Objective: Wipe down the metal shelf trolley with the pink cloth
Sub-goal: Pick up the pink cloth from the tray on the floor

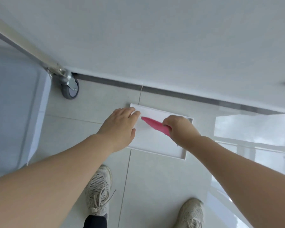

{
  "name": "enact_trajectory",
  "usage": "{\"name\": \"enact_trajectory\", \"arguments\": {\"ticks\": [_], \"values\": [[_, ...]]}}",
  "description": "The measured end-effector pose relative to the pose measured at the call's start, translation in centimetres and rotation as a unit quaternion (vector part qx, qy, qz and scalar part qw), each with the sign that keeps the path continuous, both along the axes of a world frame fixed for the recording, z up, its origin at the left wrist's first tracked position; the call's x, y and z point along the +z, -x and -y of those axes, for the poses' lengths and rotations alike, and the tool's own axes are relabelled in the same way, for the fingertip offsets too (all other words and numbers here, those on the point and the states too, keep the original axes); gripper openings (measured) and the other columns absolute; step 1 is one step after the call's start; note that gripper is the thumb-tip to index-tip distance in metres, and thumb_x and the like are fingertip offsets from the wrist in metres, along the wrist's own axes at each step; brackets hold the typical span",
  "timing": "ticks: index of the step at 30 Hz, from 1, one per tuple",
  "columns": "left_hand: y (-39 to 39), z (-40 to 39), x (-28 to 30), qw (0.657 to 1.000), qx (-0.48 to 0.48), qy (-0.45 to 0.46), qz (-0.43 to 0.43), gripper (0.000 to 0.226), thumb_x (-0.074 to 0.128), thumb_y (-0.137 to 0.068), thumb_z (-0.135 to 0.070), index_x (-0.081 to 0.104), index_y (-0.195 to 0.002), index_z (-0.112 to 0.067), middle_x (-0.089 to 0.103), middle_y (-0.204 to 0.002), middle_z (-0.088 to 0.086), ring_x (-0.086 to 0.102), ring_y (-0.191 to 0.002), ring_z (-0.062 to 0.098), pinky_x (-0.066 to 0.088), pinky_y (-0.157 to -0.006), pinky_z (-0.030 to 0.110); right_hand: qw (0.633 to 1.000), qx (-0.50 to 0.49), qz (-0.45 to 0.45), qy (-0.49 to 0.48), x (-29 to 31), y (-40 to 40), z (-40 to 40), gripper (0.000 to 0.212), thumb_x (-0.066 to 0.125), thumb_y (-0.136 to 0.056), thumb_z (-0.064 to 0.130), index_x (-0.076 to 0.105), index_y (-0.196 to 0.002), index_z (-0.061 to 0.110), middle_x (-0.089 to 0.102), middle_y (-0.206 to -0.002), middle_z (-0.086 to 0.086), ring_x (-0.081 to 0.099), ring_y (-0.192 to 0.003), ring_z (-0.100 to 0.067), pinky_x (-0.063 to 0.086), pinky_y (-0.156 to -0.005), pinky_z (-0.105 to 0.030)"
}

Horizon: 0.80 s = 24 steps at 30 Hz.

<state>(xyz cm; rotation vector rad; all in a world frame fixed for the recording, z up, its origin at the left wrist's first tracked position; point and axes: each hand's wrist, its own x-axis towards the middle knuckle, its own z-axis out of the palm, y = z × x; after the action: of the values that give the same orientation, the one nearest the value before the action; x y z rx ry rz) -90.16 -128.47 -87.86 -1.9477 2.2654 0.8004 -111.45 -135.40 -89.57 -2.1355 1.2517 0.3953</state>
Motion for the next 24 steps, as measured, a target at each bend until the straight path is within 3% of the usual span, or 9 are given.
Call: {"name": "enact_trajectory", "arguments": {"ticks": [5,9,12,18,22,24], "values": [[0.0,2.3,11.1,0.999,0.018,0.007,-0.038,0.052,0.048,-0.090,-0.027,0.033,-0.139,-0.018,0.039,-0.142,-0.001,0.035,-0.129,0.022,0.022,-0.108,0.030,0.997,-0.019,0.061,0.040,13.8,-0.4,1.2,0.060,0.042,-0.077,-0.007,0.062,-0.105,0.042,0.059,-0.087,0.003,0.057,-0.079,-0.017,0.041,-0.063,-0.026],[-0.3,4.3,22.7,0.996,0.040,0.020,-0.072,0.049,0.047,-0.091,-0.029,0.036,-0.138,-0.021,0.040,-0.141,-0.005,0.037,-0.128,0.019,0.029,-0.106,0.029,0.992,-0.039,0.063,0.099,27.1,-0.7,2.2,0.039,0.046,-0.077,-0.006,0.063,-0.090,0.026,0.059,-0.087,0.003,0.058,-0.081,-0.023,0.033,-0.060,-0.025],[-0.5,5.5,32.8,0.994,0.028,0.034,-0.096,0.051,0.050,-0.090,-0.032,0.036,-0.138,-0.022,0.041,-0.141,-0.006,0.039,-0.127,0.015,0.030,-0.106,0.028,0.986,-0.040,0.082,0.139,38.1,-1.5,2.4,0.021,0.053,-0.084,0.001,0.064,-0.092,0.017,0.059,-0.090,0.000,0.056,-0.083,-0.023,0.035,-0.062,-0.027],[-1.0,4.3,50.9,0.993,-0.051,0.082,-0.072,0.059,0.053,-0.083,-0.040,0.036,-0.136,-0.025,0.049,-0.132,-0.007,0.050,-0.116,0.017,0.039,-0.096,0.031,0.962,-0.031,0.131,0.237,59.4,-3.4,0.6,0.023,0.054,-0.082,-0.004,0.065,-0.095,0.013,0.062,-0.088,-0.002,0.055,-0.079,-0.022,0.036,-0.064,-0.026],[-1.9,2.6,60.3,0.985,-0.021,0.152,-0.082,0.030,0.046,-0.088,-0.031,0.050,-0.117,-0.030,0.059,-0.110,-0.010,0.057,-0.100,0.014,0.047,-0.082,0.031,0.941,-0.007,0.146,0.305,71.9,-3.8,-1.8,0.020,0.049,-0.075,-0.010,0.059,-0.080,0.006,0.058,-0.075,-0.006,0.054,-0.068,-0.028,0.047,-0.058,-0.038],[-2.4,1.5,64.6,0.977,-0.012,0.190,-0.098,0.022,0.045,-0.089,-0.031,0.055,-0.108,-0.032,0.060,-0.102,-0.012,0.057,-0.093,0.011,0.048,-0.078,0.029,0.923,0.005,0.172,0.343,77.1,-3.6,-3.3,0.021,0.048,-0.074,-0.010,0.062,-0.079,0.005,0.062,-0.076,-0.006,0.057,-0.068,-0.028,0.048,-0.058,-0.037]]}}
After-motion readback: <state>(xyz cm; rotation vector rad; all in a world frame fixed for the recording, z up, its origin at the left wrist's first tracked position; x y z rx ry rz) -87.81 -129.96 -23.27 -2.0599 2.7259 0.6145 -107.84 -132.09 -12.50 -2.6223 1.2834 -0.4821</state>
